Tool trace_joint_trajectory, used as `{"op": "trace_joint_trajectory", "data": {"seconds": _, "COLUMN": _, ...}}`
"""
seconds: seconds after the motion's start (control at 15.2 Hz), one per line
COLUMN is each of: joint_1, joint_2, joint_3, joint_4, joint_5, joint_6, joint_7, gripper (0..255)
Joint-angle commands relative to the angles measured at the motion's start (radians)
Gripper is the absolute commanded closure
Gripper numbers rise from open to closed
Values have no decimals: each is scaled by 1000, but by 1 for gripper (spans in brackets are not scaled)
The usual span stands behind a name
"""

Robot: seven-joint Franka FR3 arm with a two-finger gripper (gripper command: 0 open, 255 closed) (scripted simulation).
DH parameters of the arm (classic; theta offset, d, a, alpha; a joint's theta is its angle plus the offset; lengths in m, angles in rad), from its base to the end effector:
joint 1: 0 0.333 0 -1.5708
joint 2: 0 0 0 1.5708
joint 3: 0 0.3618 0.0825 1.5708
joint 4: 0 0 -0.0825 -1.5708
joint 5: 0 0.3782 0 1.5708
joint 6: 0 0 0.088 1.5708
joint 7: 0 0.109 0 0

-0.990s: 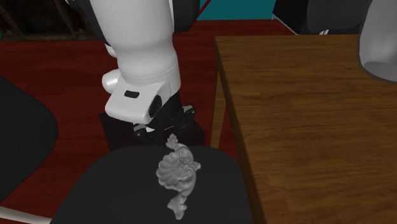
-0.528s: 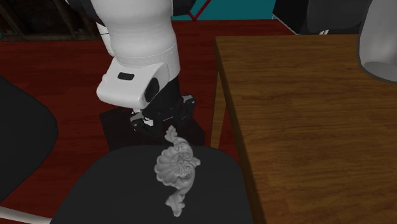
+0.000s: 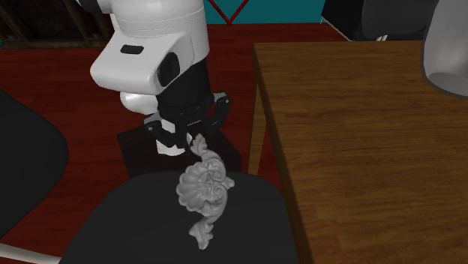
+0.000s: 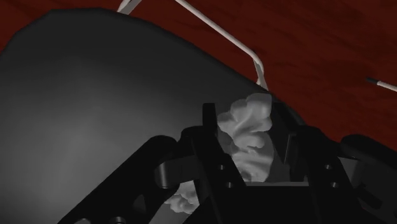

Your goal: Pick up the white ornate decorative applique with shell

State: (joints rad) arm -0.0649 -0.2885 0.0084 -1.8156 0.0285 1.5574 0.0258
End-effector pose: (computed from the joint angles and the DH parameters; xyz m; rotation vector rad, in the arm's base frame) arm 0.4412 -0.0211 0.6960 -3.1130 0.1274 -0.0478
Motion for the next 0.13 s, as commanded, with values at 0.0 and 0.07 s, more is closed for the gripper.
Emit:
{"op": "trace_joint_trajectory", "data": {"seconds": 0.0, "joint_1": 0, "joint_2": 7, "joint_3": 0, "joint_4": 24, "joint_5": 0, "joint_6": -18, "joint_7": 0, "gripper": 255}}
{"op": "trace_joint_trajectory", "data": {"seconds": 0.07, "joint_1": 0, "joint_2": 7, "joint_3": 0, "joint_4": 24, "joint_5": 0, "joint_6": -18, "joint_7": 0, "gripper": 255}}
